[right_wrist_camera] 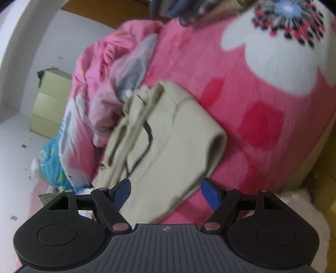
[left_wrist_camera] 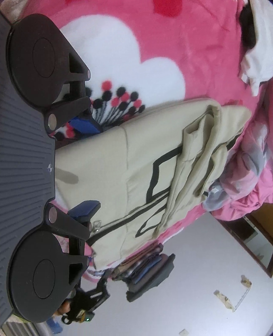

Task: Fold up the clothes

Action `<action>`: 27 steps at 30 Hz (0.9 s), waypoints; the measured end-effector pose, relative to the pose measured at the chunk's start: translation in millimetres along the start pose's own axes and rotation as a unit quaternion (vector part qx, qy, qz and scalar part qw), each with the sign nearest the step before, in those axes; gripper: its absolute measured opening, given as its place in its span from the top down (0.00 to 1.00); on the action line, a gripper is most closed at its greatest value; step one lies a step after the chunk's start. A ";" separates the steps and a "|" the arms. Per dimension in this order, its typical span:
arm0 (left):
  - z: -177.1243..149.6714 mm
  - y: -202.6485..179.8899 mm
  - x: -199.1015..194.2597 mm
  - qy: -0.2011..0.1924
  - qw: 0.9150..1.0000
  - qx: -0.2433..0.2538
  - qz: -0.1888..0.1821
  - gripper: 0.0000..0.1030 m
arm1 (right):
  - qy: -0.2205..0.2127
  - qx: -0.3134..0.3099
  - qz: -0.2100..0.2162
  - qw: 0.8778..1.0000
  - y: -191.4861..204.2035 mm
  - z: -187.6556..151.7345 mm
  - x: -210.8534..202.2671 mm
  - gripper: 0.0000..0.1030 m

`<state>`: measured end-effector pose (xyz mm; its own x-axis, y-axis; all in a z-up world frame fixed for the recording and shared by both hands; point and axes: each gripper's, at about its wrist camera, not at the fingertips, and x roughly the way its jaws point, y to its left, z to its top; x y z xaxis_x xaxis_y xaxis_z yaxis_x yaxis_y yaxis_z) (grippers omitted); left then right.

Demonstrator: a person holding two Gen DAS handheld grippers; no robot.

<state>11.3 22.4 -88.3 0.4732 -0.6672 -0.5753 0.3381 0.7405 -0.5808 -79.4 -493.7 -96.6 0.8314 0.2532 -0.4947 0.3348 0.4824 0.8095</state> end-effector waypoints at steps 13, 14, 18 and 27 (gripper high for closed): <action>-9.6 8.2 -2.8 -0.052 0.998 -0.024 0.007 0.56 | -0.009 0.053 0.001 0.999 -8.3 -7.6 -6.2 0.27; -9.7 11.7 -3.6 -0.054 0.998 -0.035 0.002 0.58 | -0.014 0.058 0.004 0.998 -8.4 -6.3 -4.5 0.27; -11.7 21.9 -5.4 -0.058 0.996 -0.064 -0.012 0.62 | -0.030 0.079 0.017 0.996 -8.9 -1.3 2.2 0.32; -13.4 20.0 -4.0 -0.050 0.997 -0.046 -0.022 0.62 | 0.004 0.094 0.029 0.995 -8.5 -23.2 3.5 0.37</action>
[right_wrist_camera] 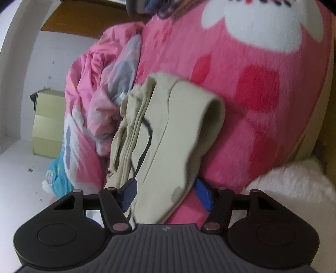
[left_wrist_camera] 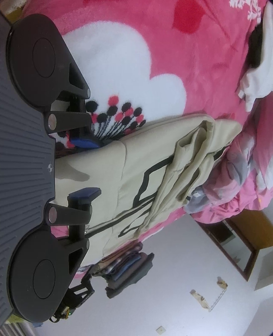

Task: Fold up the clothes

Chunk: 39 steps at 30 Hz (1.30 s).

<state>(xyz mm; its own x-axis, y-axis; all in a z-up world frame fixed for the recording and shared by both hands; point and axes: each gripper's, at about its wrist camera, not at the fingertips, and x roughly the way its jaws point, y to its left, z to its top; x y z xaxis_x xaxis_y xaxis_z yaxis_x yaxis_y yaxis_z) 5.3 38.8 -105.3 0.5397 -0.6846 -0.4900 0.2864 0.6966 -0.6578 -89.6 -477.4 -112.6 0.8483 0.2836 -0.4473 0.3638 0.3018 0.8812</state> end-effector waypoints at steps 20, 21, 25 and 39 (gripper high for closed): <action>-10.0 -9.6 9.8 0.020 1.000 0.002 -0.013 0.61 | 0.021 0.019 0.014 0.999 5.5 -5.6 22.8 0.62; -9.4 -10.1 12.1 0.020 1.000 -0.001 -0.013 0.61 | 0.022 0.018 0.011 1.000 5.2 -5.3 26.1 0.62; -13.0 -18.4 10.6 -0.006 1.000 -0.005 0.007 0.81 | 0.026 0.008 0.019 0.999 8.9 -11.0 39.1 0.85; 52.3 -38.1 -12.0 -0.104 0.992 -0.012 -0.071 0.95 | -0.034 -0.176 0.074 0.981 105.3 1.0 29.2 0.95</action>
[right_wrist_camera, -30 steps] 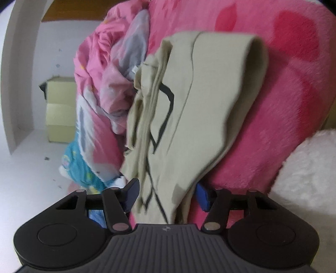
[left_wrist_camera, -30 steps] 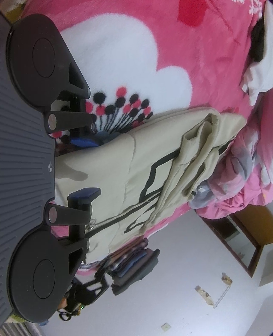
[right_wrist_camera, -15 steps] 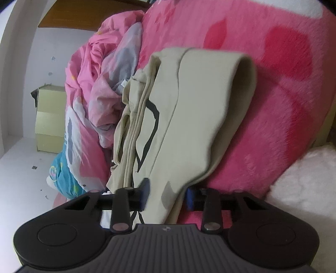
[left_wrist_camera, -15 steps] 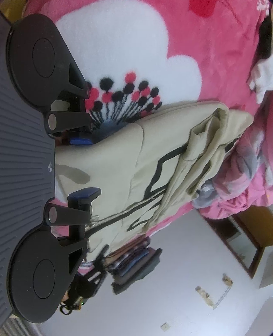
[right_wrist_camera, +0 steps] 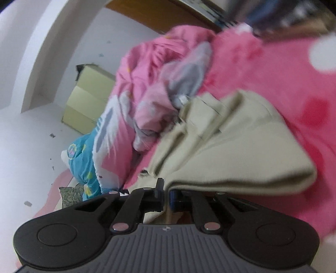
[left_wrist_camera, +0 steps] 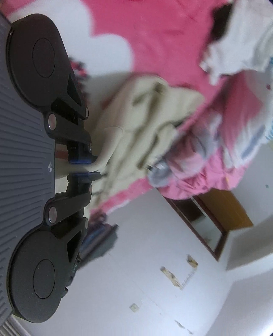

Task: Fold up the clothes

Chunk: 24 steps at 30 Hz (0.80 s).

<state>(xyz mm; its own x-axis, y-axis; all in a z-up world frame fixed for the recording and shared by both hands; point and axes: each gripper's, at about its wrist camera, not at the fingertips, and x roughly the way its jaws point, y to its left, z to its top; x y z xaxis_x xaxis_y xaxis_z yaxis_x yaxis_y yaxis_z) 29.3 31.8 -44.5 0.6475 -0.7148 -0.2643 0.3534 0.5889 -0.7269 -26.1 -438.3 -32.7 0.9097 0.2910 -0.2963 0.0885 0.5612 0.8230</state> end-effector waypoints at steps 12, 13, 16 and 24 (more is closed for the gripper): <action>99.5 24.5 58.3 -0.066 0.997 -0.029 -0.027 0.95 | -0.025 -0.120 0.034 0.992 77.1 76.4 90.8 0.95; 107.7 30.9 67.3 -0.068 0.997 -0.033 -0.025 0.95 | -0.022 -0.128 0.035 0.991 81.3 85.1 106.2 0.95; 130.7 52.4 97.2 -0.069 0.996 -0.048 -0.014 0.95 | -0.009 -0.141 0.031 0.989 88.5 103.6 149.5 0.95; 164.2 118.3 179.1 -0.037 0.995 -0.079 0.044 0.95 | 0.048 -0.124 -0.005 0.991 60.0 131.3 272.6 0.95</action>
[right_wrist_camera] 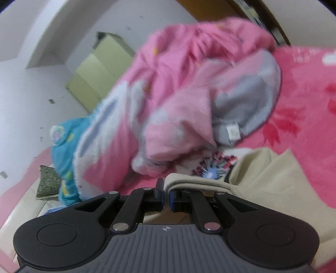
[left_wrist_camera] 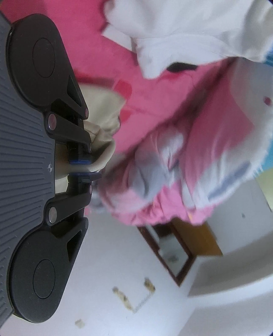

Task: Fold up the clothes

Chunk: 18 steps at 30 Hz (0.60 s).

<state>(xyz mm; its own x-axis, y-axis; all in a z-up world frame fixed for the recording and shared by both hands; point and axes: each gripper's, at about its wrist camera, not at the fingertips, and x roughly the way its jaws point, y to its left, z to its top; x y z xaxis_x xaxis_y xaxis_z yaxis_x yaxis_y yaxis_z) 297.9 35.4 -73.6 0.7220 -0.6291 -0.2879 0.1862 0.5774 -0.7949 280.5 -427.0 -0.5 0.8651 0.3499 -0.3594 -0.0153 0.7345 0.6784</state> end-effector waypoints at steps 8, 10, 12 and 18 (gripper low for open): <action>-0.2 50.8 17.5 -0.011 0.995 -0.096 -0.032 0.77 | 0.114 0.114 0.000 0.987 -71.4 6.9 79.1 0.89; 3.7 52.7 4.4 -0.040 0.993 -0.105 -0.045 0.70 | 0.138 0.149 0.019 0.979 -76.8 16.4 80.4 0.81; 9.3 51.2 -10.4 -0.073 0.990 -0.108 -0.056 0.66 | 0.152 0.188 0.043 0.969 -79.8 23.6 81.1 0.64; 10.8 14.2 -40.6 -0.082 0.994 -0.019 -0.063 0.64 | 0.181 0.218 0.072 0.956 -60.6 38.9 85.1 0.24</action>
<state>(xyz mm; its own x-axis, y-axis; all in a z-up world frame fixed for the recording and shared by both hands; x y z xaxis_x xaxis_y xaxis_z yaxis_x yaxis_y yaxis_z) 278.5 74.8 -67.5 0.7942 -0.6000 -0.0962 0.2586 0.4770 -0.8400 374.5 -464.3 -47.3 0.6384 0.6658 -0.3862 0.1570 0.3786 0.9122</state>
